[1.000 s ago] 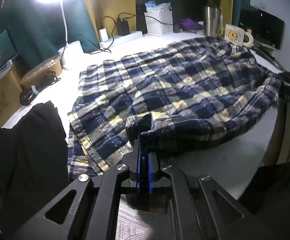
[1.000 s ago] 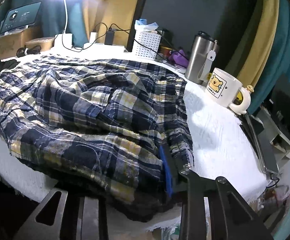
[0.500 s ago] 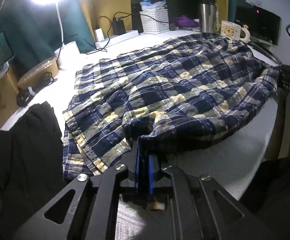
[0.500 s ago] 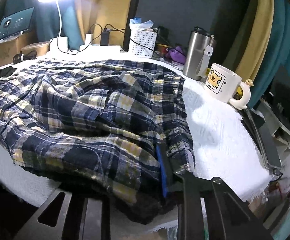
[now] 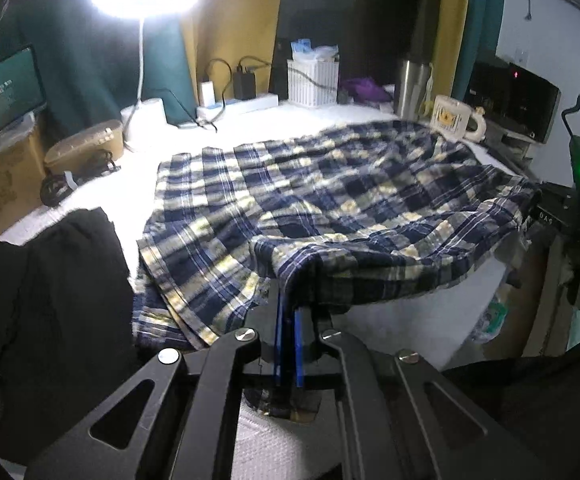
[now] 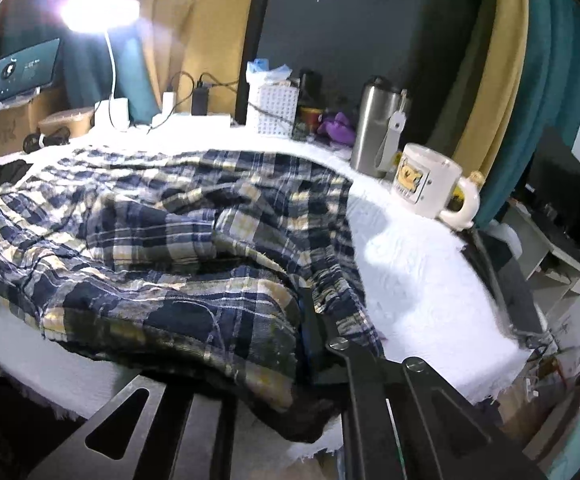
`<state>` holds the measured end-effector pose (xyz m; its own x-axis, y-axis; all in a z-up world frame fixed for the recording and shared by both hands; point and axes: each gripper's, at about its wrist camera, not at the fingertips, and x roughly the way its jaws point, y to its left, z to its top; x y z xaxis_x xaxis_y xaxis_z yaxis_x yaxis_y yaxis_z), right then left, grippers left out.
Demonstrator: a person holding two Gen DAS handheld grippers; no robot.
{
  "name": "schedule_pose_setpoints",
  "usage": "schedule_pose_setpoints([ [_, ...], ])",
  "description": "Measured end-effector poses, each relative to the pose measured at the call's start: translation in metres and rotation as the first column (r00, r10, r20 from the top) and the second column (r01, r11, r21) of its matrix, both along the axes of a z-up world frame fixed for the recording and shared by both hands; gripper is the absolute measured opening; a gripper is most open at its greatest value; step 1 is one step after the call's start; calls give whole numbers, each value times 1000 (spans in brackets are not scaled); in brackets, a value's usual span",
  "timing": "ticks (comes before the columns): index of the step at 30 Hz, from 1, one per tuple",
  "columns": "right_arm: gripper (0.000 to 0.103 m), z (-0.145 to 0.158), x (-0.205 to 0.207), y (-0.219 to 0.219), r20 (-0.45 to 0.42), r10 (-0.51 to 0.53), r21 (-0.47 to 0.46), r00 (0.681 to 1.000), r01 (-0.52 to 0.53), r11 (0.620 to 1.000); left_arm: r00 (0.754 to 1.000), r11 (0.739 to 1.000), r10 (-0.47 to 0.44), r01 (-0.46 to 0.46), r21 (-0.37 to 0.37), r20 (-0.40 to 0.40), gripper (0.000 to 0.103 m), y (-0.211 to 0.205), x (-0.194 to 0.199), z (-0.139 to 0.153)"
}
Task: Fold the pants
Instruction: 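Lift the gripped pants edge with both grippers and raise it above the table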
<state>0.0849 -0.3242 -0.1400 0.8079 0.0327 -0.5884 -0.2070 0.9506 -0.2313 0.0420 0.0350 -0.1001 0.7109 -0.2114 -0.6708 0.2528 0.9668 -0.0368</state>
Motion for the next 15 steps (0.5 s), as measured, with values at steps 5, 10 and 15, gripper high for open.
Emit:
schedule_pose_setpoints([
  [5,8,17,-16,1,55,-4,-1,998,5,1000,998,1000,-4,4,8,67,3,0,-13,24],
  [10,8,37,-31,3,102,-9,3,995,9,1000,990,1000,16,-16,1,141,3,1,-24,49],
  [15,8,58,-44,5,143,-21,-17,989,24,1000,976,1000,26,-26,-2,215,3,3,-40,73],
])
